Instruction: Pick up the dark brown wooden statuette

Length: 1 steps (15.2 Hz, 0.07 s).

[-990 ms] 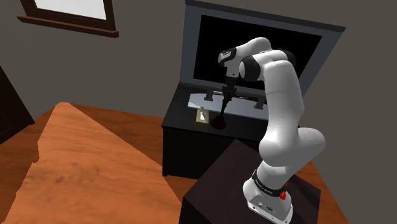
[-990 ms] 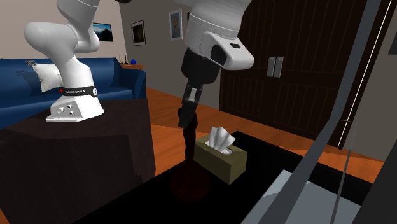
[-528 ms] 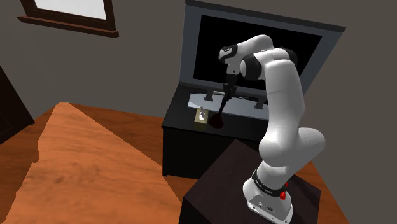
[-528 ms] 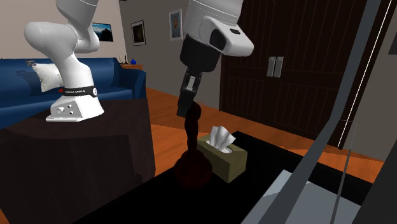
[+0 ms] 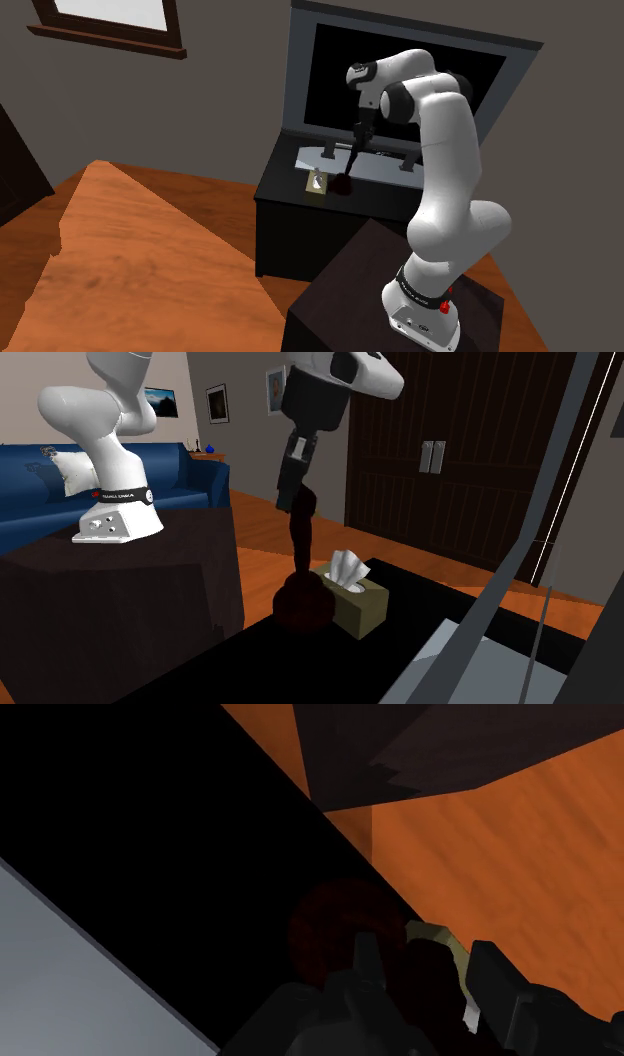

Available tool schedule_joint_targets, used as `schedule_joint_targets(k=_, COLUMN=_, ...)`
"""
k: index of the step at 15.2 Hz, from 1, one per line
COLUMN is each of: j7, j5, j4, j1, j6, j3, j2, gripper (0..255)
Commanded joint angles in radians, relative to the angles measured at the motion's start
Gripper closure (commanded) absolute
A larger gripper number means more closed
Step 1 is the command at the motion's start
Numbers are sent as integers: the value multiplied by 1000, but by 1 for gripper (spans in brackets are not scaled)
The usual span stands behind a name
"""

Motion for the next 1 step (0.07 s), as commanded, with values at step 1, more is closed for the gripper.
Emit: schedule_joint_targets(k=1, j7=2, j5=-1, j4=6, j1=0, j6=-8, j3=0, j2=-2, gripper=255)
